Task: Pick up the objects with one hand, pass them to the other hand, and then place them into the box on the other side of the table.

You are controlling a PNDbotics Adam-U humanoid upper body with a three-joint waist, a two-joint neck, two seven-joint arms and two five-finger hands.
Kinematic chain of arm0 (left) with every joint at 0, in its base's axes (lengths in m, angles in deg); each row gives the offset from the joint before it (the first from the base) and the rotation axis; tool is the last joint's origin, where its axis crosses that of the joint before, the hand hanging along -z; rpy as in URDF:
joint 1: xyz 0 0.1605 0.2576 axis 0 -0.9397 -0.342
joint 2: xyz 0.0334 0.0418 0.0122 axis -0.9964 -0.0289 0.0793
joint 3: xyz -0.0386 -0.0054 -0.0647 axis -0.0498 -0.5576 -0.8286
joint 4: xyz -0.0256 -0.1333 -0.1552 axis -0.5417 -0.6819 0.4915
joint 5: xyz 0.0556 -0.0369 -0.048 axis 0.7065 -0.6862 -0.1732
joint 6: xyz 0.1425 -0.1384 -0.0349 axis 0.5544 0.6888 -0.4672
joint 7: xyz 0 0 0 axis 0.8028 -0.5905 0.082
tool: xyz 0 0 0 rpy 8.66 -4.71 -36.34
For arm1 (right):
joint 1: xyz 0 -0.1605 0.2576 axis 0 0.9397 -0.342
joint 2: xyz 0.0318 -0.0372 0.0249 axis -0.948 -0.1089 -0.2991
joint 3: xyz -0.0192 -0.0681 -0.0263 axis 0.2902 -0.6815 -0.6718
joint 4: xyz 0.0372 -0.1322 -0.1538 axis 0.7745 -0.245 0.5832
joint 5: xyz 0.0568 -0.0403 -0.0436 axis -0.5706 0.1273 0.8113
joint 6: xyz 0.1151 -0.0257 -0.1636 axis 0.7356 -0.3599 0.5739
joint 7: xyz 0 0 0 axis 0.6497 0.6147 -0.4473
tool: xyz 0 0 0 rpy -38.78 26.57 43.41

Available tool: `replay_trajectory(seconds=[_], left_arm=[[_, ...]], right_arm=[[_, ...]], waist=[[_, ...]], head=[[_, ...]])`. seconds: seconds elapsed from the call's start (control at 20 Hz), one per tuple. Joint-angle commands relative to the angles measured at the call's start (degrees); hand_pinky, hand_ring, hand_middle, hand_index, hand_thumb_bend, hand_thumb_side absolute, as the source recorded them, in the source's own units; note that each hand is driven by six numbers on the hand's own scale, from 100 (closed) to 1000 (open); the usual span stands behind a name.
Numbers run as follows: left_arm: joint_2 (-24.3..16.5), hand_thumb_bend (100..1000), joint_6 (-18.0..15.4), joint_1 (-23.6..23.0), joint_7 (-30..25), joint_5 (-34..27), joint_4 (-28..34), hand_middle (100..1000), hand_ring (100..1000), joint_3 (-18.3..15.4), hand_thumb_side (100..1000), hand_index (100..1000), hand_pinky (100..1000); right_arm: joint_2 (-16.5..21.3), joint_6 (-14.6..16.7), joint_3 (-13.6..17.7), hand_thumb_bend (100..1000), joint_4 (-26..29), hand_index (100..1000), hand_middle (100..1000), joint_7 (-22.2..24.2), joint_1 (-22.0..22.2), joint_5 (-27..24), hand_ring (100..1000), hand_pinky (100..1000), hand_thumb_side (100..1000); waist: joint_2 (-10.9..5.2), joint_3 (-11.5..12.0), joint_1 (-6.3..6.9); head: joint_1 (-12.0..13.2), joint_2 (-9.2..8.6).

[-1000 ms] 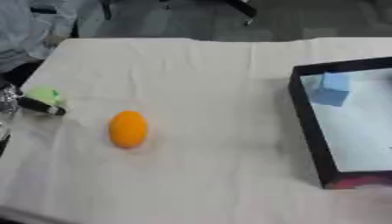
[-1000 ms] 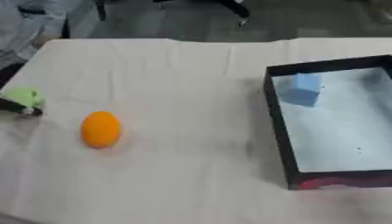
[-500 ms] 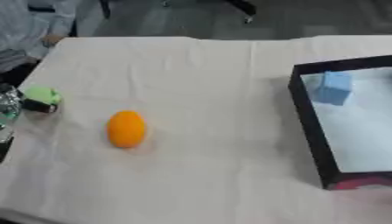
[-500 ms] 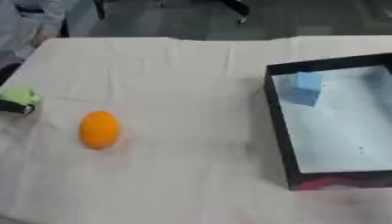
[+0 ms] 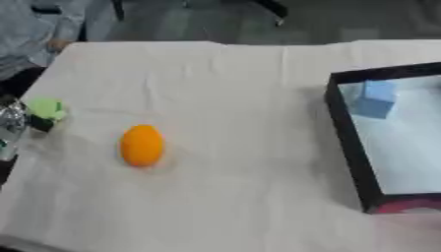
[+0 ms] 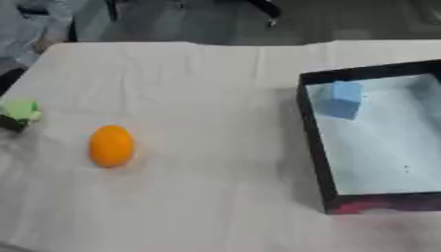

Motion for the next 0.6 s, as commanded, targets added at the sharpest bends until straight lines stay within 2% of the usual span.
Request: replay_trajectory(seconds=[0.05, 0.25, 0.3, 0.35, 0.6], left_arm=[[-2.0, 219, 0.5, 0.7, 0.3, 1.4, 0.5, 641, 761, 0.0, 100, 504, 854], [-2.6, 216, 0.2, 0.8, 0.2, 2.5, 2.2, 612, 730, 0.5, 100, 459, 845], [-2.7, 214, 0.0, 0.8, 0.0, 2.8, 3.0, 603, 715, 0.7, 100, 449, 841], [-2.8, 213, -0.2, 0.8, -0.2, 3.0, 3.7, 601, 713, 0.9, 100, 448, 841], [-3.5, 223, -2.0, 0.5, -2.0, 3.6, 8.5, 594, 693, 2.2, 100, 447, 838]], right_arm=[[1.1, 0.1, 0.7, 580, 1.2, 964, 992, 0.0, -0.4, -0.1, 1000, 989, 294], [1.2, 0.0, 0.8, 579, 1.2, 964, 991, -0.2, -0.3, -0.7, 1000, 989, 293], [1.2, 0.0, 0.8, 612, 1.1, 964, 990, -0.2, -0.3, -0.9, 1000, 989, 310], [1.2, -0.1, 0.8, 579, 1.1, 964, 990, -0.3, -0.3, -1.1, 1000, 989, 292], [1.4, -0.3, 0.8, 579, 0.9, 963, 989, -0.6, -0.3, -2.1, 1000, 989, 291]], waist=[[-0.15, 0.2, -0.27], [-0.82, 0.6, -0.37], [-1.05, 0.7, -0.39], [-1.26, 0.9, -0.40], [-2.46, 1.4, -0.48]], head=[[0.2, -0.45], [0.2, -0.19], [0.2, -0.15], [0.2, -0.13], [0.0, 0.23]])
